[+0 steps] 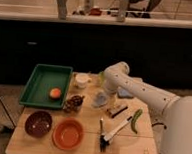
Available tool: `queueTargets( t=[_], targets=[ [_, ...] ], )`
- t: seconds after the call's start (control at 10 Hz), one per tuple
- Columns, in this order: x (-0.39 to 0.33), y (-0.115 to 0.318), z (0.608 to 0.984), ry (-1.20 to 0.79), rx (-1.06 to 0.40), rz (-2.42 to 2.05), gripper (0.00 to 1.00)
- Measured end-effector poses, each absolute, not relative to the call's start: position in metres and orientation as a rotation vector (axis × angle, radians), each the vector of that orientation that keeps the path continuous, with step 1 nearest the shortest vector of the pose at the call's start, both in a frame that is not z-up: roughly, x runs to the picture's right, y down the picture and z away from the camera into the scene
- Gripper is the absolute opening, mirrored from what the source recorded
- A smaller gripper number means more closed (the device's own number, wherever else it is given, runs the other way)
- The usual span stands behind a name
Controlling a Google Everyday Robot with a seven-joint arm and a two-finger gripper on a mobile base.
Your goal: Place towel in red bowl
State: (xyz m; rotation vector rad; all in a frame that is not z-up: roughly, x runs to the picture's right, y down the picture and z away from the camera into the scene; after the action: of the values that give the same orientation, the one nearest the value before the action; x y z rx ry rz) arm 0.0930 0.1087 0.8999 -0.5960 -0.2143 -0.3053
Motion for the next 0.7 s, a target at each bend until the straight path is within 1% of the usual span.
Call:
queueTargets(
  t=[0.2, 0.5, 0.7],
  targets=[
    [0.091, 0.109, 0.901, -0.22, -0.596, -0.317, 0.8],
    [0.079, 0.09, 0.884, -0.232, -0.605, -0.367, 0.8],
    [0.073, 0.086, 0.881, -0.232, -0.616, -0.391, 0.8]
  ],
)
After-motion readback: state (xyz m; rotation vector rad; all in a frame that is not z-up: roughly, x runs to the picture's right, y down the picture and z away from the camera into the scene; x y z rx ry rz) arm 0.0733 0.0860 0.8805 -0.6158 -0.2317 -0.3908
